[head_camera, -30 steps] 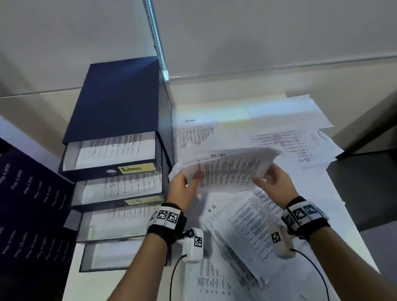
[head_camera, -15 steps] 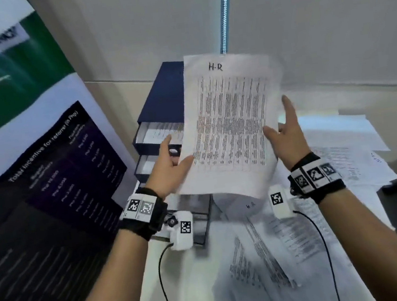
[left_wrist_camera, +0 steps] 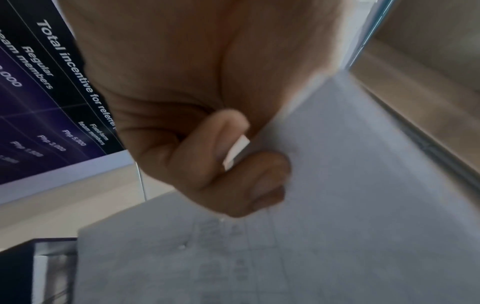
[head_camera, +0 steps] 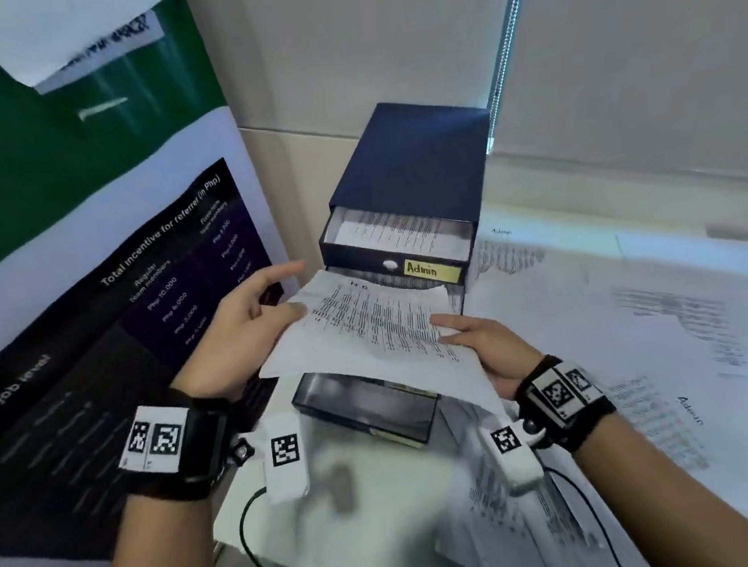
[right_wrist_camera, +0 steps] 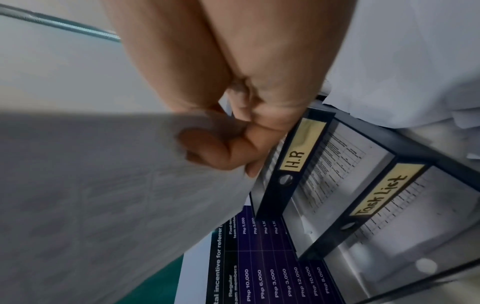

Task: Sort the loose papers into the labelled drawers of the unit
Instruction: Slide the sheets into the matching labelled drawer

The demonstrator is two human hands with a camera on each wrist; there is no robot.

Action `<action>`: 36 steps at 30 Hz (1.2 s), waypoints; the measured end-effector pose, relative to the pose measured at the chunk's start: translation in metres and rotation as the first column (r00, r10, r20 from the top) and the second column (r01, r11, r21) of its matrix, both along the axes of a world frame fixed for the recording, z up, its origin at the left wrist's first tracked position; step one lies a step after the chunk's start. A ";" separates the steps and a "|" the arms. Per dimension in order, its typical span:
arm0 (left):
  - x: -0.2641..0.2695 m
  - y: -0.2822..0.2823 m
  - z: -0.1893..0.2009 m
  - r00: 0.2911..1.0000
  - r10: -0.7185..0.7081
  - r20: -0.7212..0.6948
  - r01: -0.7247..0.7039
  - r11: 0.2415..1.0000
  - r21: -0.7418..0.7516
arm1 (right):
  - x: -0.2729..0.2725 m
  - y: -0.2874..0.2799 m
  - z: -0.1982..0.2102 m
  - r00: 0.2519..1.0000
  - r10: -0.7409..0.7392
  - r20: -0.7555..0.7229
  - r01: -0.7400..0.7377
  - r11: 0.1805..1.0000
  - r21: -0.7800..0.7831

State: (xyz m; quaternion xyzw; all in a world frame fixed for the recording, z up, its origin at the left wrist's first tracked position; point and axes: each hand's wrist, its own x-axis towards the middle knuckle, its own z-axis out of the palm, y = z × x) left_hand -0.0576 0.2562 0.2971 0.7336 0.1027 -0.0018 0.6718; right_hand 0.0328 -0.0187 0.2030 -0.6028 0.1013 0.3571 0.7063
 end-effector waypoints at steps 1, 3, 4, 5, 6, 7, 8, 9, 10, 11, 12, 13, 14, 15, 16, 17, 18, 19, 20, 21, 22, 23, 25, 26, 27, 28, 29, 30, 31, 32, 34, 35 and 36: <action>0.000 0.000 -0.004 1.000 -0.009 -0.020 0.009 1.000 -0.006 | 0.004 -0.001 0.002 1.000 -0.019 0.001 0.019 1.000 -0.010; 0.005 0.001 -0.018 0.996 -0.046 -0.071 0.047 0.999 0.000 | 0.012 -0.002 0.006 0.997 -0.059 0.042 0.061 0.997 -0.040; 0.009 0.000 -0.027 0.994 -0.056 -0.098 0.056 0.998 0.001 | 0.018 -0.002 0.004 0.994 -0.070 0.081 0.076 0.994 -0.075; 0.015 0.000 -0.038 0.991 -0.046 -0.124 0.046 0.999 -0.002 | 0.023 -0.002 0.000 0.992 -0.084 0.099 0.096 0.988 -0.122; 0.021 -0.001 -0.049 0.990 -0.015 -0.142 0.016 1.000 0.005 | 0.026 -0.001 -0.004 0.989 -0.103 0.105 0.119 0.981 -0.152; 0.028 -0.001 -0.060 0.988 0.033 -0.149 -0.029 0.999 0.035 | 0.028 -0.003 -0.011 0.990 -0.111 0.093 0.126 0.976 -0.175; 0.036 -0.001 -0.071 0.985 0.085 -0.148 -0.072 0.994 0.087 | 0.028 -0.005 -0.016 0.993 -0.095 0.070 0.106 0.979 -0.176; 0.043 -0.001 -0.080 0.982 0.132 -0.138 -0.110 0.982 0.155 | 0.027 -0.007 -0.020 0.997 -0.064 0.051 0.072 0.982 -0.176; 0.050 0.000 -0.088 0.977 0.174 -0.120 -0.144 0.965 0.219 | 0.023 -0.008 -0.020 0.999 -0.016 0.032 0.022 0.985 -0.169; 0.057 -0.001 -0.094 0.974 0.207 -0.098 -0.175 0.949 0.263 | 0.019 -0.008 -0.019 0.999 0.040 0.021 -0.035 0.984 -0.177; 0.063 -0.002 -0.099 0.970 0.231 -0.077 -0.201 0.939 0.279 | 0.017 -0.009 -0.018 0.995 0.098 0.020 -0.093 0.981 -0.170; 0.069 -0.004 -0.101 0.966 0.253 -0.054 -0.226 0.927 0.301 | 0.019 -0.009 -0.020 0.993 0.116 0.032 -0.109 0.981 -0.162; 0.075 -0.006 -0.103 0.962 0.271 -0.033 -0.245 0.911 0.331 | 0.023 -0.009 -0.021 0.993 0.097 0.065 -0.085 0.981 -0.173; 0.080 -0.009 -0.104 0.960 0.279 -0.017 -0.253 0.893 0.371 | 0.029 -0.008 -0.022 0.994 0.063 0.089 -0.045 0.979 -0.197; 0.083 -0.012 -0.103 0.958 0.286 0.004 -0.263 0.875 0.406 | 0.037 -0.007 -0.021 0.995 0.026 0.101 -0.003 0.976 -0.220; 0.084 -0.013 -0.101 0.957 0.288 0.022 -0.269 0.862 0.429 | 0.045 -0.005 -0.019 0.993 0.005 0.117 0.022 0.973 -0.230; 0.085 -0.014 -0.098 0.956 0.291 0.027 -0.275 0.864 0.423 | 0.051 -0.003 -0.012 0.992 0.012 0.127 0.018 0.972 -0.235; 0.084 -0.014 -0.095 0.957 0.291 0.013 -0.275 0.887 0.372 | 0.055 -0.002 -0.007 0.993 0.039 0.114 -0.013 0.975 -0.221; 0.082 -0.012 -0.093 0.961 0.275 -0.013 -0.259 0.922 0.289 | 0.058 -0.001 -0.002 0.991 0.093 0.091 -0.074 0.979 -0.192; 0.079 -0.009 -0.091 0.971 0.233 -0.046 -0.220 0.955 0.199 | 0.058 -0.001 0.003 0.987 0.147 0.063 -0.136 0.980 -0.147; 0.076 -0.004 -0.090 0.982 0.169 -0.081 -0.159 0.979 0.124 | 0.057 -0.001 0.004 0.983 0.183 0.034 -0.178 0.977 -0.113; 0.072 0.002 -0.093 0.988 0.097 -0.118 -0.087 0.993 0.082 | 0.055 -0.001 0.003 0.982 0.188 0.009 -0.186 0.979 -0.088; 0.068 0.015 -0.103 0.981 -0.028 -0.193 0.048 0.994 0.100 | 0.051 -0.001 -0.013 0.996 0.091 -0.015 -0.091 0.994 -0.061; 0.067 0.020 -0.109 0.971 -0.072 -0.227 0.111 0.981 0.160 | 0.049 0.000 -0.022 1.000 0.022 -0.005 -0.022 0.998 -0.053; 0.066 0.023 -0.113 0.957 -0.101 -0.271 0.165 0.960 0.225 | 0.047 0.003 -0.030 0.999 -0.042 0.016 0.043 0.998 -0.041; 0.066 0.025 -0.118 0.947 -0.109 -0.304 0.192 0.946 0.261 | 0.048 0.005 -0.037 0.995 -0.081 0.061 0.084 0.995 -0.055; 0.067 0.025 -0.123 0.943 -0.104 -0.315 0.196 0.941 0.275 | 0.049 0.009 -0.040 0.986 -0.097 0.135 0.109 0.991 -0.083; 0.068 0.023 -0.124 0.948 -0.091 -0.305 0.177 0.947 0.267 | 0.051 0.012 -0.042 0.974 -0.084 0.209 0.112 0.985 -0.128; 0.069 0.021 -0.124 0.954 -0.065 -0.294 0.144 0.957 0.252 | 0.053 0.016 -0.044 0.964 -0.064 0.256 0.109 0.980 -0.166; 0.070 0.018 -0.123 0.960 -0.047 -0.275 0.117 0.962 0.246 | 0.055 0.018 -0.044 0.964 -0.045 0.261 0.097 0.977 -0.189; 0.073 0.018 -0.121 0.964 -0.080 -0.253 0.143 0.960 0.242 | 0.061 0.019 -0.040 0.988 -0.045 0.147 0.059 0.994 -0.089; 0.073 0.017 -0.117 0.959 -0.126 -0.255 0.186 0.957 0.225 | 0.064 0.018 -0.039 0.997 -0.034 0.071 0.034 0.999 0.006; 0.073 0.018 -0.112 0.949 -0.181 -0.260 0.235 0.952 0.194 | 0.065 0.015 -0.036 0.999 -0.030 0.010 0.029 0.996 0.089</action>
